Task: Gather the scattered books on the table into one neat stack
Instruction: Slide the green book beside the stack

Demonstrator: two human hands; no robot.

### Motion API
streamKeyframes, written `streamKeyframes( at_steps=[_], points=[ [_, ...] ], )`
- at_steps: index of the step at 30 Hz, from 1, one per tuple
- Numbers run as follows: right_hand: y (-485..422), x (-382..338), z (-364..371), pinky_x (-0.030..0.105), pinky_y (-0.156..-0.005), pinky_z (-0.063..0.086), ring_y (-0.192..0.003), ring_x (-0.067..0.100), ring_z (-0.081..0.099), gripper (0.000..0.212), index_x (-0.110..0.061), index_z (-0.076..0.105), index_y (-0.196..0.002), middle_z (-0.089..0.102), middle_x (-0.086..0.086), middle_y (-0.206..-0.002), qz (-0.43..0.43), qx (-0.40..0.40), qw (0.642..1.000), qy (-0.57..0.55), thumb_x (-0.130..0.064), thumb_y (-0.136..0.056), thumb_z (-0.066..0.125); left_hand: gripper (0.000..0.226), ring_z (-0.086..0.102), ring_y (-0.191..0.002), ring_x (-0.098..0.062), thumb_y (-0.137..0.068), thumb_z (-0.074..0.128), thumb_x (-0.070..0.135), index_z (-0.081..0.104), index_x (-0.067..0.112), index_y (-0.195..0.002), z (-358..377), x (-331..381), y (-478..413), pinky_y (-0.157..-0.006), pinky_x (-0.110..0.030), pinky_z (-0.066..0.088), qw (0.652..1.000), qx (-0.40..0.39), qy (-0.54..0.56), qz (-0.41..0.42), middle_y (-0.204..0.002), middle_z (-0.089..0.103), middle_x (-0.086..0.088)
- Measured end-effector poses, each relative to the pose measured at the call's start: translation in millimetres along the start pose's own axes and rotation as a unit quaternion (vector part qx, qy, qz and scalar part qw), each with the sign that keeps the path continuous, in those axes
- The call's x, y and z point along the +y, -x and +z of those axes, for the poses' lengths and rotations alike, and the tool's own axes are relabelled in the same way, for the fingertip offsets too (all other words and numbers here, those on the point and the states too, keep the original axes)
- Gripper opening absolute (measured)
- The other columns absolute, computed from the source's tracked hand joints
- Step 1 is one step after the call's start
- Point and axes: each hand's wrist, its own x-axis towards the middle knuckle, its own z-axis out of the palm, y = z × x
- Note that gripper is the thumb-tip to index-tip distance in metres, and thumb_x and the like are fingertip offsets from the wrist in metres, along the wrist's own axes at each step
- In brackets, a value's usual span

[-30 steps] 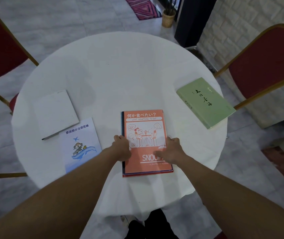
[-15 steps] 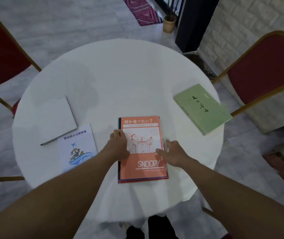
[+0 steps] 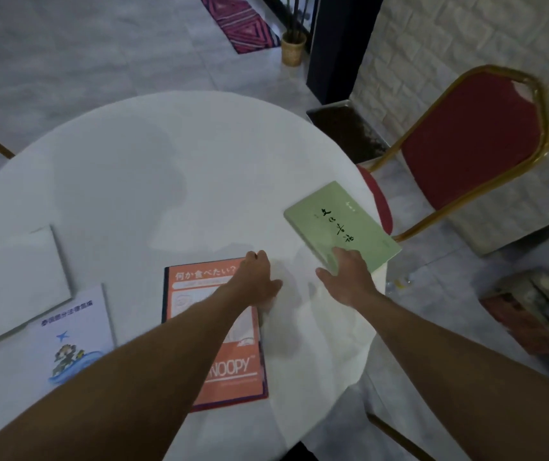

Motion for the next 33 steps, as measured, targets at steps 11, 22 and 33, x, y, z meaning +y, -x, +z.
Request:
streamKeyframes(
  at_steps=[11, 22, 33],
  points=[
    [-86, 56, -62, 0.044, -0.112, 0.034, -0.142, 0.033, 0.034, 0.078, -0.020, 0.036, -0.145, 0.036, 0.011, -0.150, 0.050, 0.010, 0.997, 0.063, -0.040, -0.080, 0.074, 0.062, 0.046, -0.126, -0.037, -0.092, 0.061, 0.032, 0.032, 0.003, -0.139, 31, 72, -73, -0.106, -0.044, 0.041, 0.997, -0.031, 0.075, 0.005, -0.138, 0.037, -0.019],
    [-82, 57, -34, 0.041, -0.106, 0.043, -0.133, 0.031, 0.041, 0.128, -0.009, 0.027, -0.142, 0.037, 0.012, -0.139, 0.090, -0.105, 0.990, 0.006, -0.061, -0.044, 0.092, 0.084, 0.043, -0.128, -0.038, -0.089, 0.066, 0.025, 0.012, -0.005, -0.147, 35, 68, -71, -0.106, -0.043, 0.043, 0.995, -0.016, 0.089, -0.037, -0.141, 0.028, -0.021],
    [-49, 54, -18, 0.040, -0.099, 0.048, -0.129, 0.030, 0.047, 0.135, -0.006, 0.022, -0.141, 0.039, 0.012, -0.141, 0.089, -0.158, 0.983, 0.015, -0.062, -0.041, 0.092, 0.086, 0.052, -0.120, -0.036, -0.088, 0.068, 0.018, 0.012, -0.008, -0.148, 35, 44, -41, -0.095, -0.035, 0.050, 0.997, -0.071, 0.002, -0.035, -0.145, 0.028, -0.024]
  ],
)
